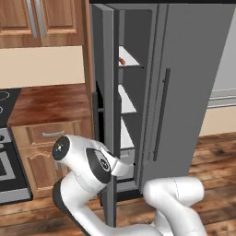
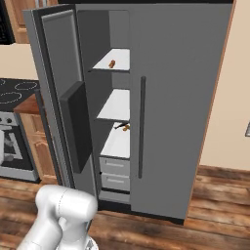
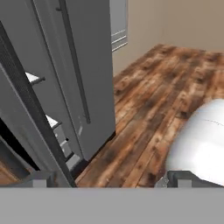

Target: Store the kebab skewer in the freezer for long-term storage. Close the freezer door after placing the cooked food.

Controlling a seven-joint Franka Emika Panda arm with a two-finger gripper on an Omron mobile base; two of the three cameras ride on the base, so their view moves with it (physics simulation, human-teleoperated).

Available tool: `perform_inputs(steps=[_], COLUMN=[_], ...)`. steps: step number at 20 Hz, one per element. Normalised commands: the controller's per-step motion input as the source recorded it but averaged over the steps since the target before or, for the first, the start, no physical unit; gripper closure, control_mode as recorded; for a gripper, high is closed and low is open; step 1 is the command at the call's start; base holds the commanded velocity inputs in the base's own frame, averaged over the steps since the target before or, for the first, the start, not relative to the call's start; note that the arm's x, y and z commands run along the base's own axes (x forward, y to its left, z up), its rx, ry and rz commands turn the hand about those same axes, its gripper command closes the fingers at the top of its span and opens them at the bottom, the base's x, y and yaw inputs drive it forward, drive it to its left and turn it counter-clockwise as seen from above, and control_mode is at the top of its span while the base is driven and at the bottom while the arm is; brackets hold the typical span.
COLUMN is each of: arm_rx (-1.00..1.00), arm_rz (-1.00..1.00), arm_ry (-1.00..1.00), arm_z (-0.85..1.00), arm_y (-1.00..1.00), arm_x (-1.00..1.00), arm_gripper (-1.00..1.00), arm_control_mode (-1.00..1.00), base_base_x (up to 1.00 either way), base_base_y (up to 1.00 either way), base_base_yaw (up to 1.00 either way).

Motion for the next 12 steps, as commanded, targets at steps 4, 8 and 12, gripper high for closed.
perform_inputs(steps=[4,8,12], arm_rx=[-0.18,-0.06,-0.02], arm_rz=[-0.33,-0.15,0.0], arm_ry=[-0.27,-0.09,0.02], arm_z=[-0.24,0.0,-0.02], arm_y=[0.61,0.54,0.06], arm_x=[0.65,0.63,0.82], arm_gripper=[-1.0,-1.0,-1.0], arm_control_mode=[-1.0,-1.0,-1.0], base_base_x=[0.0,0.0,0.0], base_base_y=[0.0,0.0,0.0], base_base_yaw=[0.0,0.0,0.0])
